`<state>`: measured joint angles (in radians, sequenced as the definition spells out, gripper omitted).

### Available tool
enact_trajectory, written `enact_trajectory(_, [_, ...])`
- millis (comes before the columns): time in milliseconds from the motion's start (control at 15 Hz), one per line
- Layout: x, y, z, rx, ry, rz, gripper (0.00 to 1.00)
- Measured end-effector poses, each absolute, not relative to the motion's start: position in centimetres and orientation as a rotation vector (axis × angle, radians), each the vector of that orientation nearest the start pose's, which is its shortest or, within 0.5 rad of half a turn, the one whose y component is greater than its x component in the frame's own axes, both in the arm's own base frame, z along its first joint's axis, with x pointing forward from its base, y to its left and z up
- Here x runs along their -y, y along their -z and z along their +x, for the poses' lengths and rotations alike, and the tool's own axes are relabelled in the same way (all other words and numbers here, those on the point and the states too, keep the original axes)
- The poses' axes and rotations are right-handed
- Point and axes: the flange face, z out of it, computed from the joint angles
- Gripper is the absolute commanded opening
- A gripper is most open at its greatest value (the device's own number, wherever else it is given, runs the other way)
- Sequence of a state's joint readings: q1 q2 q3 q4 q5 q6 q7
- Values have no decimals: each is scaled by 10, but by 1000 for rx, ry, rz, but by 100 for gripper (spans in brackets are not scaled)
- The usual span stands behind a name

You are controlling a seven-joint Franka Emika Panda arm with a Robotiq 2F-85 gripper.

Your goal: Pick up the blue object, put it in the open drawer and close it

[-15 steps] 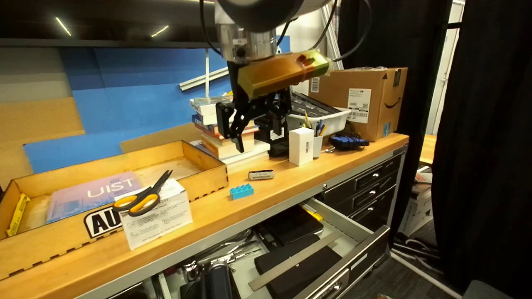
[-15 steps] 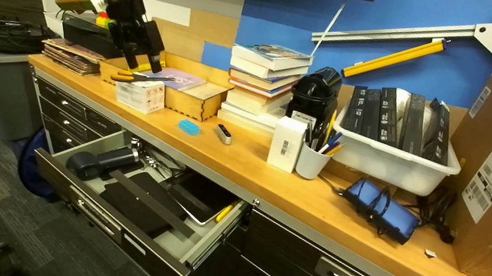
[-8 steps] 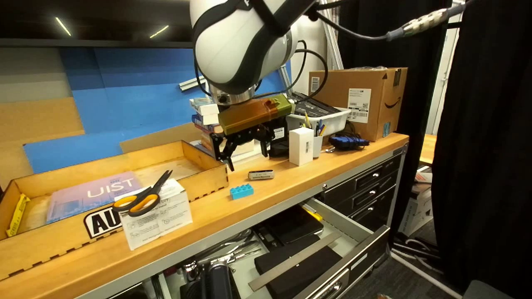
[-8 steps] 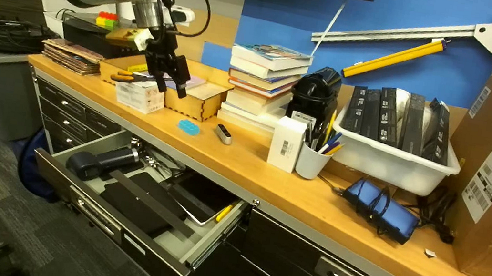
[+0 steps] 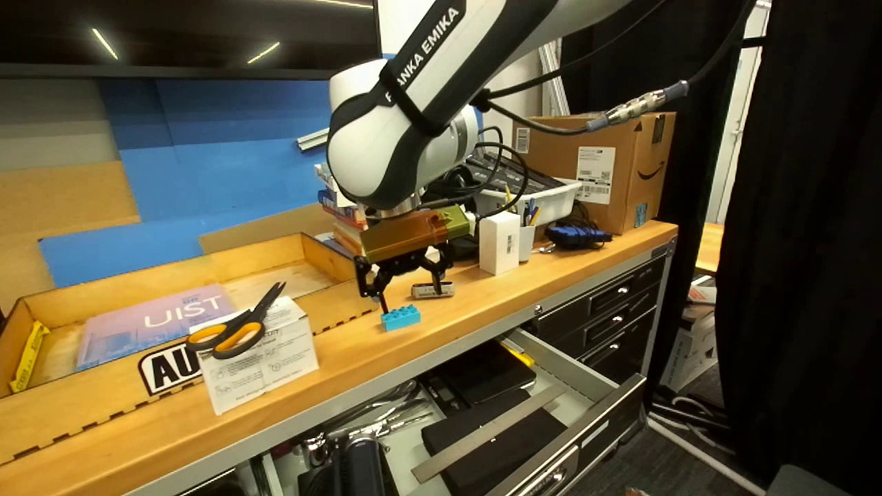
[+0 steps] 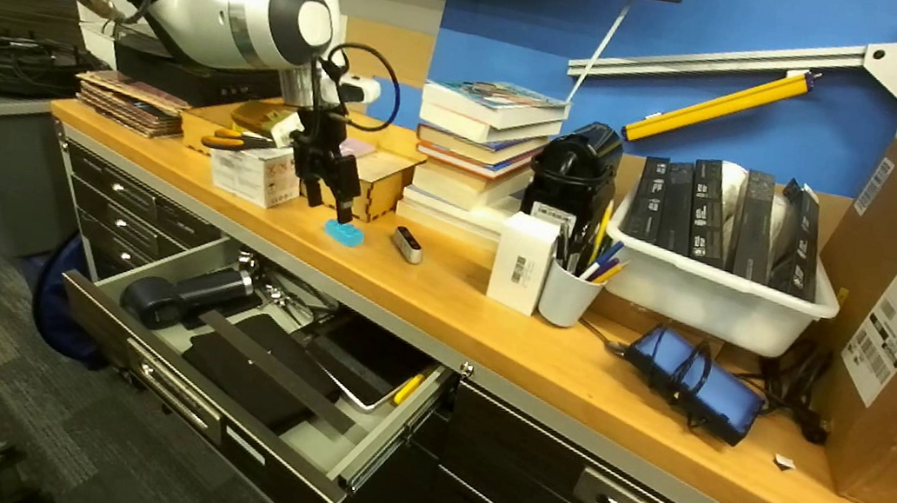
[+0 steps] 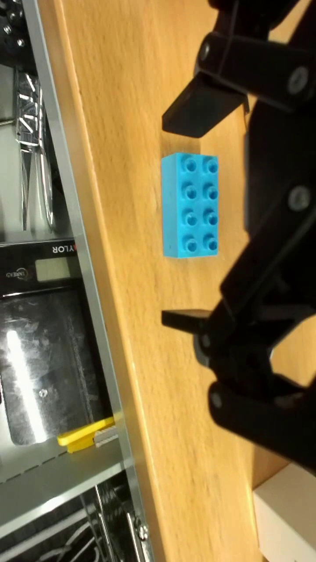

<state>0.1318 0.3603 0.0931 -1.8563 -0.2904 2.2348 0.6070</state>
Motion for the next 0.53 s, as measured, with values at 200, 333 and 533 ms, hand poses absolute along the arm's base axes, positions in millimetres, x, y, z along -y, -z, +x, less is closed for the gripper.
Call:
enact_trajectory(200, [-129, -310, 633, -385, 137, -3264, 100])
enact_trajectory(333, [-131, -301, 639, -402, 126, -3245, 100])
enact_trajectory(533, [-135, -293, 648, -403, 114, -3227, 100])
